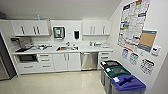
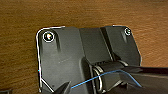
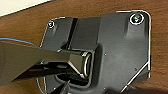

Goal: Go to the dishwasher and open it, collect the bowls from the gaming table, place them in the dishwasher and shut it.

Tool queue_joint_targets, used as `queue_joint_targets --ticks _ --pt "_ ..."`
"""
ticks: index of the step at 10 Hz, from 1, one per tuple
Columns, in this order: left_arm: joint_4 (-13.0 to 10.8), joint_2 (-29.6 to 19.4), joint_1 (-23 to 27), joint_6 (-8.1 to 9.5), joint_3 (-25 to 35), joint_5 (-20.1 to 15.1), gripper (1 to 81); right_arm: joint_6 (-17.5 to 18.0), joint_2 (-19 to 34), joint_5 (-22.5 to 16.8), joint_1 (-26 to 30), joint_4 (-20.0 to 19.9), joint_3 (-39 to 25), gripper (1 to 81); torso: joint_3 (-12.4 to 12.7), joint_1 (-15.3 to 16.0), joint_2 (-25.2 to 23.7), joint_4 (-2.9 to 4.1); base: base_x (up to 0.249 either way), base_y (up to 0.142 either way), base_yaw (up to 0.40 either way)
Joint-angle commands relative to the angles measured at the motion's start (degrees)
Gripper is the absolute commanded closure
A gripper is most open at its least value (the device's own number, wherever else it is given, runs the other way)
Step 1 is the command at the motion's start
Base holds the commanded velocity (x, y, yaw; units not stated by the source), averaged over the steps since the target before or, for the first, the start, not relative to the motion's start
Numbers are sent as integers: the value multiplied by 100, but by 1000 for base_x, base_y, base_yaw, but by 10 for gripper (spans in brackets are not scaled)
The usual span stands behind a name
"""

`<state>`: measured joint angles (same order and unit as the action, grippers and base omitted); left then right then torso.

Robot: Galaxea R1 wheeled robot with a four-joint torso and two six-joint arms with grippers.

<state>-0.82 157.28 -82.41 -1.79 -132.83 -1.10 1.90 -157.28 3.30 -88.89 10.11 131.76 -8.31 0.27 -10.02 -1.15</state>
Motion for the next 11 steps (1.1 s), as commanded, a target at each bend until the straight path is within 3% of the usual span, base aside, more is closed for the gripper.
queue_joint_targets --ticks 1,11 --pt "3 -109 352 -58 55 -268 10 -32 116 -269 297 53 -72 10 0 0 0 0 144 0 0" --pt "11 -126 352 -58 55 -277 10 -32 116 -268 288 53 -63 10 -2 5 0 0 118 0 0"
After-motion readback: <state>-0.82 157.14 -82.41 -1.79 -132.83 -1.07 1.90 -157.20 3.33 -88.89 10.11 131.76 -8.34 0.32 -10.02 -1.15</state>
